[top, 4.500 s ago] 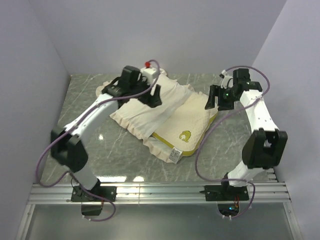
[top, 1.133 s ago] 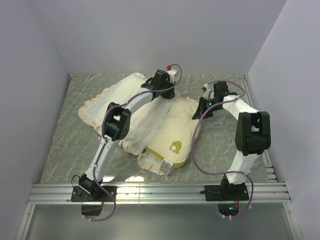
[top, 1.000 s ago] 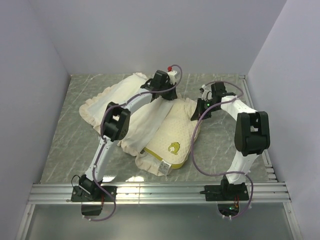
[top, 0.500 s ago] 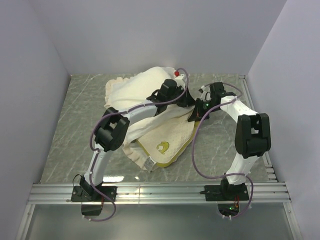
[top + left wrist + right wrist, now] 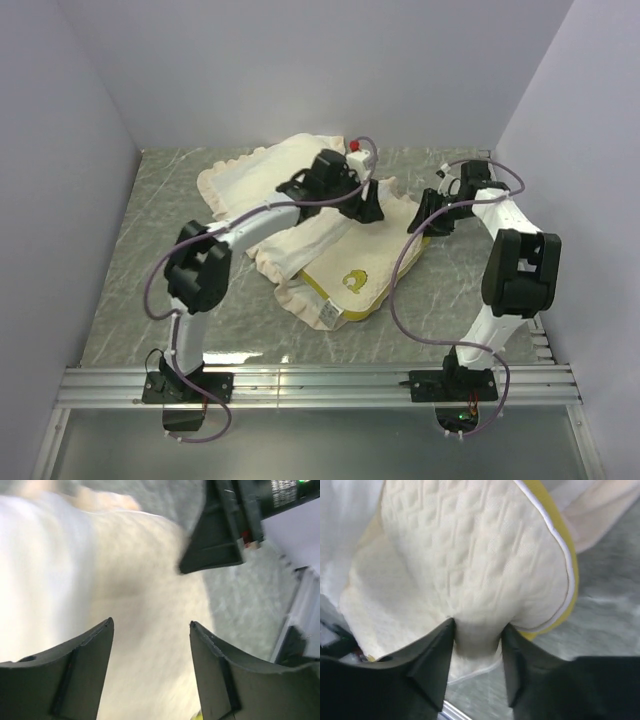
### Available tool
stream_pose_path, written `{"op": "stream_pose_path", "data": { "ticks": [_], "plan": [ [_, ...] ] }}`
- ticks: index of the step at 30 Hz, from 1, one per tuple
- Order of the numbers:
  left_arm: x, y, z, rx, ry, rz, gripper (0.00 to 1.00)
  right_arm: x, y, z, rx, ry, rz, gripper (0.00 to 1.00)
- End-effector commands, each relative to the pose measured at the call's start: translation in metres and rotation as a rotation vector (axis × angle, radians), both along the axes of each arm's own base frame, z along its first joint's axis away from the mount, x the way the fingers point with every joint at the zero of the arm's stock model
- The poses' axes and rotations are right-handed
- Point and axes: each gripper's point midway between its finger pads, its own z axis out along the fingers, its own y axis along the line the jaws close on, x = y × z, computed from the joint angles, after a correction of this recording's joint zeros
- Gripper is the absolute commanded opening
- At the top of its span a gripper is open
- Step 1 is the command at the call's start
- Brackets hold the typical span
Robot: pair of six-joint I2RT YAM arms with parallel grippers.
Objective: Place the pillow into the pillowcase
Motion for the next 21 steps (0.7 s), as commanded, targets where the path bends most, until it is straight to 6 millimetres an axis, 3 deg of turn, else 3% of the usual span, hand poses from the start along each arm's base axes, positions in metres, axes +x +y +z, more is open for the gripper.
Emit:
{"op": "stream_pose_path", "data": {
  "ticks": [1, 3, 4, 6, 7, 8, 9, 12, 15, 16, 18, 19, 21],
  "plan": [
    [0.025, 0.077, 0.054, 0.158, -0.214, 0.032, 0.68, 0.0, -0.021, 0.044, -0.151, -0.117, 0.023, 0.56],
    [0.035, 0.102, 0.035, 0.269, -0.281, 0.035, 0.69, -0.002, -0.023, 0.066, -0.155, -0.141, -0.009, 0.56],
    [0.03, 0.108, 0.024, 0.312, -0.269, 0.012, 0.7, 0.001, -0.017, 0.08, -0.126, -0.173, -0.007, 0.55],
    [0.026, 0.112, 0.01, 0.353, -0.27, -0.032, 0.7, 0.001, -0.006, 0.108, -0.052, -0.231, -0.038, 0.5],
    [0.021, 0.112, 0.0, 0.364, -0.24, -0.055, 0.71, -0.002, 0.002, 0.113, 0.0, -0.235, -0.039, 0.46],
    [0.018, 0.111, -0.004, 0.362, -0.225, -0.066, 0.73, -0.01, 0.019, 0.129, 0.121, -0.231, -0.05, 0.39],
    [0.014, 0.107, -0.009, 0.364, -0.213, -0.078, 0.84, -0.005, 0.03, 0.138, 0.191, -0.275, -0.039, 0.35],
    [0.015, 0.101, -0.021, 0.381, -0.191, -0.077, 0.86, -0.018, 0.068, 0.123, 0.346, -0.183, -0.018, 0.25],
    [0.02, 0.099, -0.032, 0.392, -0.171, -0.067, 0.87, -0.012, 0.096, 0.104, 0.391, -0.14, 0.005, 0.24],
    [0.023, 0.099, -0.044, 0.407, -0.152, -0.06, 0.83, -0.015, 0.113, 0.099, 0.415, -0.121, 0.03, 0.23],
    [0.033, 0.104, -0.051, 0.413, -0.134, -0.025, 0.69, -0.005, 0.13, 0.082, 0.458, -0.081, 0.001, 0.17],
    [0.034, 0.103, -0.061, 0.403, -0.09, -0.02, 0.5, -0.003, 0.139, 0.065, 0.463, -0.046, 0.002, 0.16],
    [0.041, 0.105, -0.053, 0.354, -0.046, -0.017, 0.28, 0.009, 0.143, 0.042, 0.448, -0.035, -0.05, 0.14]
  ]
}}
